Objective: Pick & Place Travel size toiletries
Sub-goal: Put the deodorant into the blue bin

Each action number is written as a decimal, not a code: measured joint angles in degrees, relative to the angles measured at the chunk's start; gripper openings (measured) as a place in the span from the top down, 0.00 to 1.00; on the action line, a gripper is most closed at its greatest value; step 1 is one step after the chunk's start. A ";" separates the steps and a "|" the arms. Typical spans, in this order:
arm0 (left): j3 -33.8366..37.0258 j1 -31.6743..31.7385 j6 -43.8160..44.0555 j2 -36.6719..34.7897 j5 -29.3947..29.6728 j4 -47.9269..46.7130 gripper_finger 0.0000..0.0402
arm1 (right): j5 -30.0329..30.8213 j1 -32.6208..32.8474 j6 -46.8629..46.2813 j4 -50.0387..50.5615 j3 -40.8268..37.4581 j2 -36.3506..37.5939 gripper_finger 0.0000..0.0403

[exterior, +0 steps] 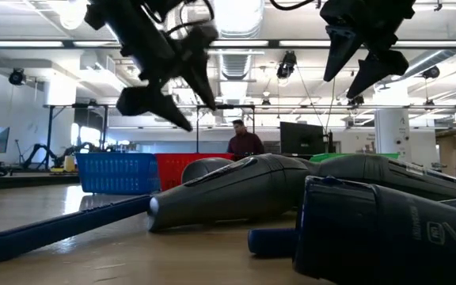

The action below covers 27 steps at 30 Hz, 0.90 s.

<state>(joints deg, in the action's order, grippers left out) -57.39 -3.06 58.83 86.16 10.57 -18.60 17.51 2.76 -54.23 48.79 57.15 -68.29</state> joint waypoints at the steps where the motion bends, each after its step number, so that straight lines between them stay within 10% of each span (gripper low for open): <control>1: -0.02 -0.64 -2.92 -0.51 -2.58 0.16 0.33 | -0.06 0.00 0.33 0.14 0.00 0.00 0.15; 8: -0.13 -9.31 -7.87 -0.67 -10.33 -3.86 0.34 | -1.93 0.00 1.28 0.38 -0.10 0.00 0.18; 27: -0.11 -24.71 13.53 4.63 -3.44 -1.67 0.35 | -10.42 9.32 -2.19 5.11 -1.71 -0.02 0.16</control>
<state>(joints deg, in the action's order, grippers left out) -57.49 -27.77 72.37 90.79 7.14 -20.27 7.08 12.08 -56.42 53.90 55.44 -68.31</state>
